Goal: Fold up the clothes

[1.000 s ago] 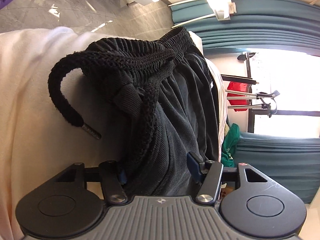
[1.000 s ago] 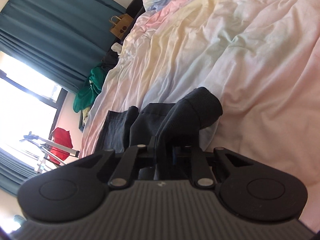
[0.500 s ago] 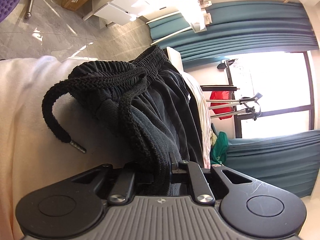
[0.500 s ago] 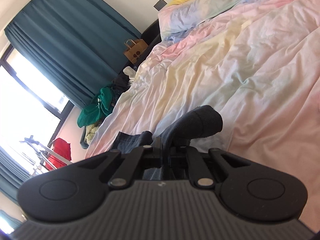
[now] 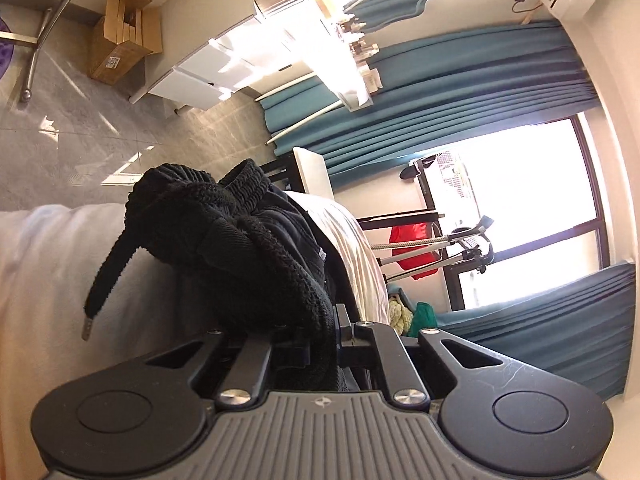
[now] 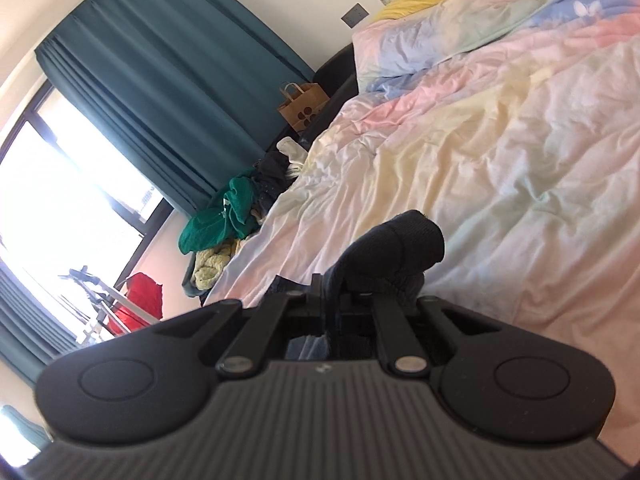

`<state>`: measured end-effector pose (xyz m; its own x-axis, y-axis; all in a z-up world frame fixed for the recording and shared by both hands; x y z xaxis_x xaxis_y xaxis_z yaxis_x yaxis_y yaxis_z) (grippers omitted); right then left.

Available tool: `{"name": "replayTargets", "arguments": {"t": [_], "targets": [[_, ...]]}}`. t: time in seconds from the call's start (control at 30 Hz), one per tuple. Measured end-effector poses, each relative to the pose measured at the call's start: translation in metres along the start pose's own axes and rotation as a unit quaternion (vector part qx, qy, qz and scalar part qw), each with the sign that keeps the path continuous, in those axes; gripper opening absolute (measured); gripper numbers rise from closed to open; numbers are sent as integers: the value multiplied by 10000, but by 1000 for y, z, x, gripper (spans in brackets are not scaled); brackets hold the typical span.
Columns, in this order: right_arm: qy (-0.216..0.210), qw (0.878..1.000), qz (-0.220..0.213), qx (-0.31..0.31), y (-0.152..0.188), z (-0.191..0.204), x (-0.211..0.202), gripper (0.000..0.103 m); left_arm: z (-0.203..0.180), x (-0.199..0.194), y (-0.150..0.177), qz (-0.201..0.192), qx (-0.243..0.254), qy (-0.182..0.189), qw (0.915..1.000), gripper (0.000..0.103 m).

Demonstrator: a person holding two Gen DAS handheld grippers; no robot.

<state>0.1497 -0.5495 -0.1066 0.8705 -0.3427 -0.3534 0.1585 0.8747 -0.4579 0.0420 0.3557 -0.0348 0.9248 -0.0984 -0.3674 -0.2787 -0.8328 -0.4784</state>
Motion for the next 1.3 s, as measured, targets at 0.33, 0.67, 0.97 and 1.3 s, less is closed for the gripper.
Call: {"name": "replayTargets", "arguments": {"t": [0.33, 0.67, 0.97, 1.3], "targets": [[251, 9982, 34, -535, 17, 131, 167, 7, -108, 191, -71, 81, 936, -478, 9944, 10], [1371, 9817, 487, -1233, 85, 120, 347, 7, -108, 394, -66, 583, 1508, -1428, 9765, 11], [1088, 9780, 1178, -1332, 87, 109, 357, 22, -82, 412, -67, 900, 1569, -1257, 9754, 31], [526, 9938, 970, -156, 24, 80, 239, 65, -64, 248, -41, 960, 1108, -290, 9888, 90]]}}
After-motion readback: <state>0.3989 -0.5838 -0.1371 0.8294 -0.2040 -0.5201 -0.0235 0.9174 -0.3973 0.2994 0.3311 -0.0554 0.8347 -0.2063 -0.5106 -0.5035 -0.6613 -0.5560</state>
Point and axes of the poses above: each gripper's, at about its wrist camera, not at the fingertips, and x roughly the way its jaws point, z to its left, y to its underside, the point moved 4 cm from there along x, roughly the way its jaws point, and after that the axes turned 12 degrees about x, right-handed, at the moved point
